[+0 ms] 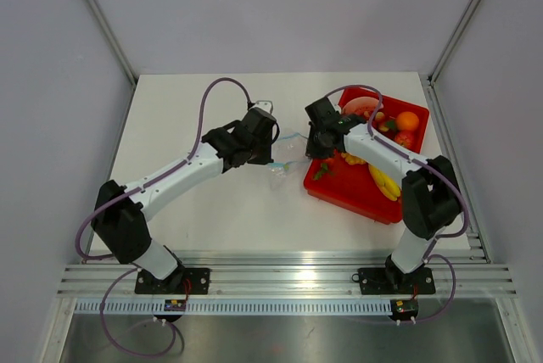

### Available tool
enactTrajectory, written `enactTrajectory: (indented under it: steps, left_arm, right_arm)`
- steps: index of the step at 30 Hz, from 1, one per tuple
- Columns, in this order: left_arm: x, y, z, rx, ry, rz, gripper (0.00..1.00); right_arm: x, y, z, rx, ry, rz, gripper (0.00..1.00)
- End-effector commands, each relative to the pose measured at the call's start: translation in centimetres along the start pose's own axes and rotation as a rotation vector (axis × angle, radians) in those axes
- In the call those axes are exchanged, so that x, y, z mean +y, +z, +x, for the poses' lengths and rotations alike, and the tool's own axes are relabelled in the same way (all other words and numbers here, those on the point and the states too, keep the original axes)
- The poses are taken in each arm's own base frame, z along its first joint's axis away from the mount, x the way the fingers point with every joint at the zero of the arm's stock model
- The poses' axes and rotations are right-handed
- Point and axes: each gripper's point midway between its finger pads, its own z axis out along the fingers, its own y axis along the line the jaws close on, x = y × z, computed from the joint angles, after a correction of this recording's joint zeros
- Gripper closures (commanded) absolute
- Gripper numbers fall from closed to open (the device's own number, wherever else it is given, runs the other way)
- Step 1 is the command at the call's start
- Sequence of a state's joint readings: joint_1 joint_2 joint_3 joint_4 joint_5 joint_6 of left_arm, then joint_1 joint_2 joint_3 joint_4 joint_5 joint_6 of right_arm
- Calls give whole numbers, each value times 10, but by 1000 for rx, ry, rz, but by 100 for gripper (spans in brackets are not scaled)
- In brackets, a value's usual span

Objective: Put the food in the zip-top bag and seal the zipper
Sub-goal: Open the zipper of the food storage bag at the center of the board.

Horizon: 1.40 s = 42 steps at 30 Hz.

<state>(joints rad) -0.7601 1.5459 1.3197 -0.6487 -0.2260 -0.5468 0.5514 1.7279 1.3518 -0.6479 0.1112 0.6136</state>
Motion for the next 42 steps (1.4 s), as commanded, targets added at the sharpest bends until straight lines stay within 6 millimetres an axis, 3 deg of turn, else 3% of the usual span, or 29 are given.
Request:
enactTrajectory:
  steps: [1, 7, 17, 21, 22, 23, 24, 42]
  left_arm:
    - [-1, -18, -33, -111, -29, -3, 100]
    - [-12, -8, -35, -116, -50, 39, 100]
    - [-2, -5, -35, -85, -43, -49, 100]
    - [-1, -3, -34, -87, -38, -53, 100]
    - [-1, -1, -33, -79, -34, -57, 100]
    - [-3, -2, -34, -76, -31, -56, 100]
    - [-5, -1, -34, -71, -31, -51, 100]
    - [-7, 20, -20, -18, -45, -65, 100]
  right_arm:
    - [3, 6, -8, -11, -31, -1, 100]
    - [32, 3, -5, 20, -33, -151, 100]
    - [38, 7, -9, 17, -3, -157, 92]
    - [42, 8, -11, 15, 3, -168, 81]
    - [43, 6, -12, 11, 8, -172, 76]
    - [44, 6, -12, 11, 8, -177, 64]
    - [46, 3, -15, 1, 11, -186, 61]
    - [75, -36, -24, -23, 42, -362, 55]
